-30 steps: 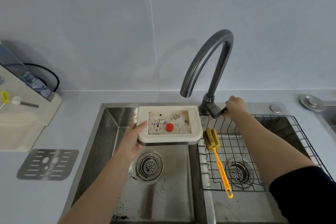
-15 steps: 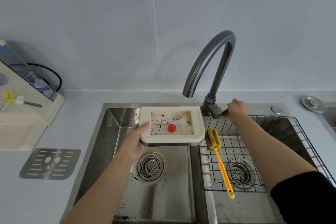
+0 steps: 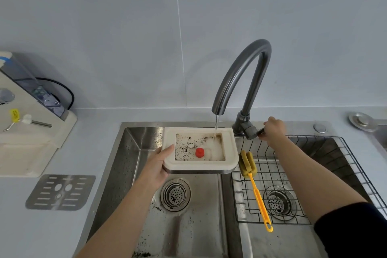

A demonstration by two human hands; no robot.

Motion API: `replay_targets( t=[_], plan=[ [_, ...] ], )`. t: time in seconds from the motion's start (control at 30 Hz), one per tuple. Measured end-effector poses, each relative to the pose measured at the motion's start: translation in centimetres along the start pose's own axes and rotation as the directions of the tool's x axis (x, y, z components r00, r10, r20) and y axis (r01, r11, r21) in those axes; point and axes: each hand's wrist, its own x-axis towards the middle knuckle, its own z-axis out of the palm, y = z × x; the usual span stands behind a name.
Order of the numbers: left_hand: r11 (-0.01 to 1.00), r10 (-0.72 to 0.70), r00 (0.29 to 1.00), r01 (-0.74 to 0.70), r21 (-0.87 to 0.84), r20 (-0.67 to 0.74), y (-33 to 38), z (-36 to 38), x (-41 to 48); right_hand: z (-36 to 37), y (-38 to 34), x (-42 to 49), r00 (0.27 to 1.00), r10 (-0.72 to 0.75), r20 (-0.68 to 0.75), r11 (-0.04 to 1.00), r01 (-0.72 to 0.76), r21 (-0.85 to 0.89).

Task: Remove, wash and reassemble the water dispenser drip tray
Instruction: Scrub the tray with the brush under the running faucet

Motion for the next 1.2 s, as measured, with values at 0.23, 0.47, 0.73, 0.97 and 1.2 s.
replay_targets(
  t=[0.23,0.47,0.73,0.97,1.2],
  plan=[
    [1.000,-0.016,1.000,0.016,-0.015,0.006,-0.4,-0.6,-0.1,-0.6,0.7,-1.1,0.995,0.006,0.100,1.000,-0.006,-0.004],
    [1.000,-0.017,0.998,0.017,-0.007,0.054,-0.5,-1.6,-0.4,-1.7,8.3,-3.1,0.963,-0.042,0.268,0.737,0.211,-0.642],
    [1.000,-0.025,0.999,0.026,-0.015,0.048,-0.5,-2.6,-1.0,-1.2,13.4,-5.6,0.941,0.192,0.280,0.566,0.127,-0.814],
    [1.000,-0.013,0.997,0.012,0.004,0.073,-0.6,-3.4,-1.5,-2.6,12.2,-7.0,0.982,0.005,0.191,0.707,0.131,-0.695],
    [1.000,-0.019,0.997,0.018,0.007,0.081,-0.8,-4.1,-1.4,-6.9,9.4,-12.2,0.930,-0.226,0.290,0.745,0.357,-0.564]
  ],
)
